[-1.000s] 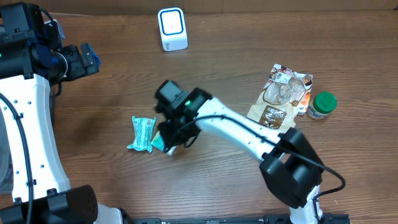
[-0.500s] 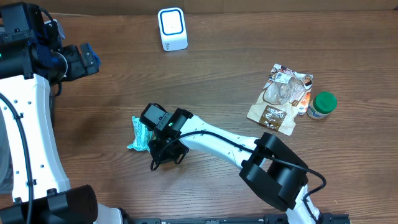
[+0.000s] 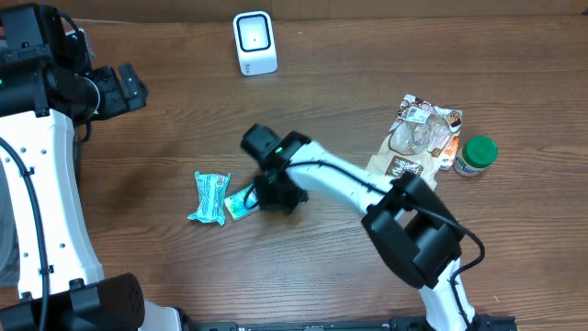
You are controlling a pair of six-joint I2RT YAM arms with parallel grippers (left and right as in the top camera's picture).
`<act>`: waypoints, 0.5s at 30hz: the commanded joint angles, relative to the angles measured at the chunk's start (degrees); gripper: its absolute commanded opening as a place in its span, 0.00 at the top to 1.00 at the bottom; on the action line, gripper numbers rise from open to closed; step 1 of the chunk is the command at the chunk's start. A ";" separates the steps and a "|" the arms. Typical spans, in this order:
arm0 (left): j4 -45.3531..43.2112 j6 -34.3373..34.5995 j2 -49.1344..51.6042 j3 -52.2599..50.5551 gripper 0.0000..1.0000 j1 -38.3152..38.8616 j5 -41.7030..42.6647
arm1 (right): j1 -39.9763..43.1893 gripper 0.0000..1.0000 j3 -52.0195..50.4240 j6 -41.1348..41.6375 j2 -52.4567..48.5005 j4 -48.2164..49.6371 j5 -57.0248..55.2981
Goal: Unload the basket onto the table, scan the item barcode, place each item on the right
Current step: 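Move the right gripper to the teal wipe packs and lower, then grasp the smaller teal Kleenex pack with the right gripper and lift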
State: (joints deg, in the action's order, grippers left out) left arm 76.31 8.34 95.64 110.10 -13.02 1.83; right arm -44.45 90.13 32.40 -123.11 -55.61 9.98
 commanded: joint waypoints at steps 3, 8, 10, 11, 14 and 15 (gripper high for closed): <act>-0.04 -1.29 -0.42 1.22 0.00 -0.09 -0.35 | 5.73 0.96 -0.35 -7.21 -0.44 2.34 5.20; -0.07 -1.29 -0.42 1.22 0.00 -0.09 -0.35 | 6.10 0.96 2.75 -12.92 -0.09 3.26 16.98; -0.04 -1.29 -0.42 1.22 0.01 -0.09 -0.35 | 5.07 0.96 4.04 -11.56 0.09 4.07 17.11; -0.04 -1.29 -0.42 1.22 0.01 -0.09 -0.35 | 4.57 0.96 4.57 -10.95 0.09 4.66 17.11; -0.07 -1.29 -0.42 1.22 0.00 -0.09 -0.35 | 3.08 0.96 4.90 -8.33 0.09 7.41 17.07; -0.07 -1.29 -0.42 1.22 0.00 -0.09 -0.35 | 2.67 0.96 4.90 -8.13 0.09 8.09 17.09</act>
State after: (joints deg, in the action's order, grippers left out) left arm 76.31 8.34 95.64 110.10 -13.02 1.83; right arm -40.32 93.43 22.87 -123.24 -48.58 25.06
